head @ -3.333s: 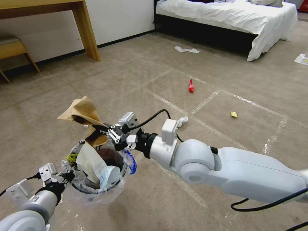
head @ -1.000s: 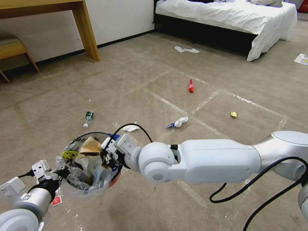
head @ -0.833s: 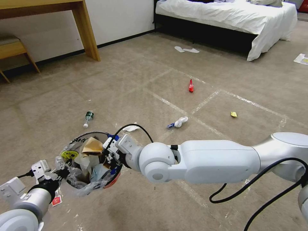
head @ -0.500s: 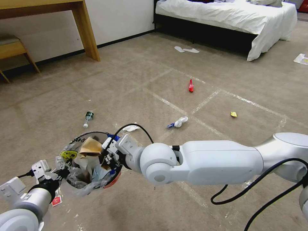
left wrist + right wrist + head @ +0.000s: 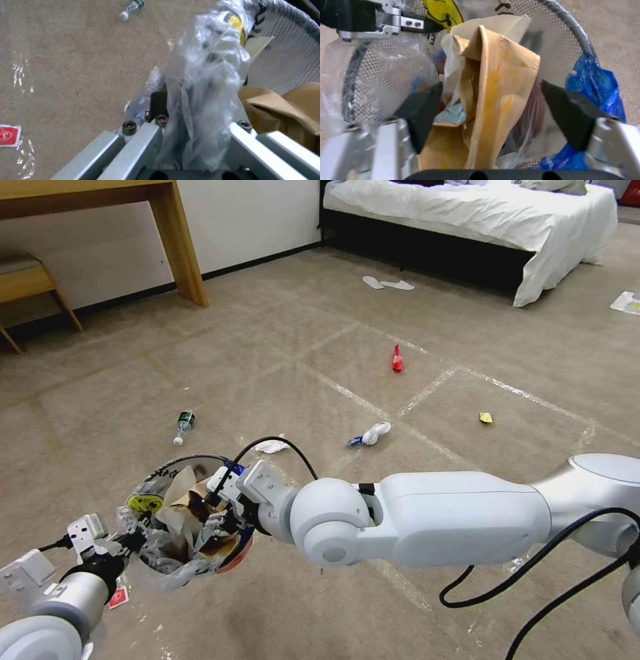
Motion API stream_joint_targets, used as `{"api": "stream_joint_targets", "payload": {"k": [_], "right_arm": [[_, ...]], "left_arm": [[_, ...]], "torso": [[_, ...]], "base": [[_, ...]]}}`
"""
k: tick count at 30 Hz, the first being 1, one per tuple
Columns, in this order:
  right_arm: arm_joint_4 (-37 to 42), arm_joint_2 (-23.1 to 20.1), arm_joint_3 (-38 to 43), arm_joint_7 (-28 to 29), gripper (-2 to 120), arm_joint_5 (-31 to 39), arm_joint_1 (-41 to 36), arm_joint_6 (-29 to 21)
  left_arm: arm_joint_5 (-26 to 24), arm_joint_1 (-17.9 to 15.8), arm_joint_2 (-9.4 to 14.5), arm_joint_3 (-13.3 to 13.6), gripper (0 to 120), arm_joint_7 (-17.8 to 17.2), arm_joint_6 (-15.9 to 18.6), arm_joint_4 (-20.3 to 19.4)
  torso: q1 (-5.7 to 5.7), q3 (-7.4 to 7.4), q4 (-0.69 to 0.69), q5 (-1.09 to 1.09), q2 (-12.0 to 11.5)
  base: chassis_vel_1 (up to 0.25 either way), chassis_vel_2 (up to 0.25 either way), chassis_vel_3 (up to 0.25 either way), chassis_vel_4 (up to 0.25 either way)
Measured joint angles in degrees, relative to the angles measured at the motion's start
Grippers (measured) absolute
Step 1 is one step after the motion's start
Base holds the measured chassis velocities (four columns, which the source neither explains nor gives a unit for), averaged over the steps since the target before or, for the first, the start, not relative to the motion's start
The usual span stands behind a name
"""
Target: Pick up the trash bin and place the garbage on the floor into it.
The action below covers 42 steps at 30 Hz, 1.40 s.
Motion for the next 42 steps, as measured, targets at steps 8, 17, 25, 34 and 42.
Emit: {"api": "stream_joint_targets", "payload": {"k": [8, 17, 25, 34, 42], "right_arm": [[0.02, -0.4, 0.07, 0.13, 100, -0.09, -0.44, -0.02], [0.26, -0.4, 1.63, 0.16, 100, -0.17, -0.78, 0.24], [2.28, -1.84, 10.35, -0.81, 100, 0.16, -3.36, 3.09], [5.81, -6.14, 23.08, -6.72, 100, -0.99, -10.2, 11.08], [7.49, -9.33, 36.99, -14.39, 100, -3.47, -16.68, 21.92]], "left_arm": [[0.16, 0.0, -0.13, 0.35, 1, 0.05, 0.01, -0.02], [0.62, -0.04, -0.29, 0.69, 1, 0.12, 0.01, 0.27], [0.64, -0.25, -0.18, 0.6, 1, 0.14, 0.02, 0.74], [0.58, -0.05, 0.2, -0.24, 1, 0.14, 0.03, 0.95], [0.7, 0.22, 0.14, -0.82, 1, 0.08, 0.02, 0.68]], "torso": [[0.0, 0.0, 0.0, 0.0, 0.0], [0.0, 0.0, 0.0, 0.0, 0.0], [0.0, 0.0, 0.0, 0.0, 0.0], [0.0, 0.0, -0.01, 0.01, 0.0], [0.0, 0.0, 0.01, 0.0, 0.0]], "base": [[0.0, 0.0, 0.0, 0.0], [0.0, 0.0, 0.0, 0.0], [0.0, 0.0, 0.0, 0.0], [0.0, 0.0, 0.0, 0.0], [0.0, 0.0, 0.0, 0.0]]}}
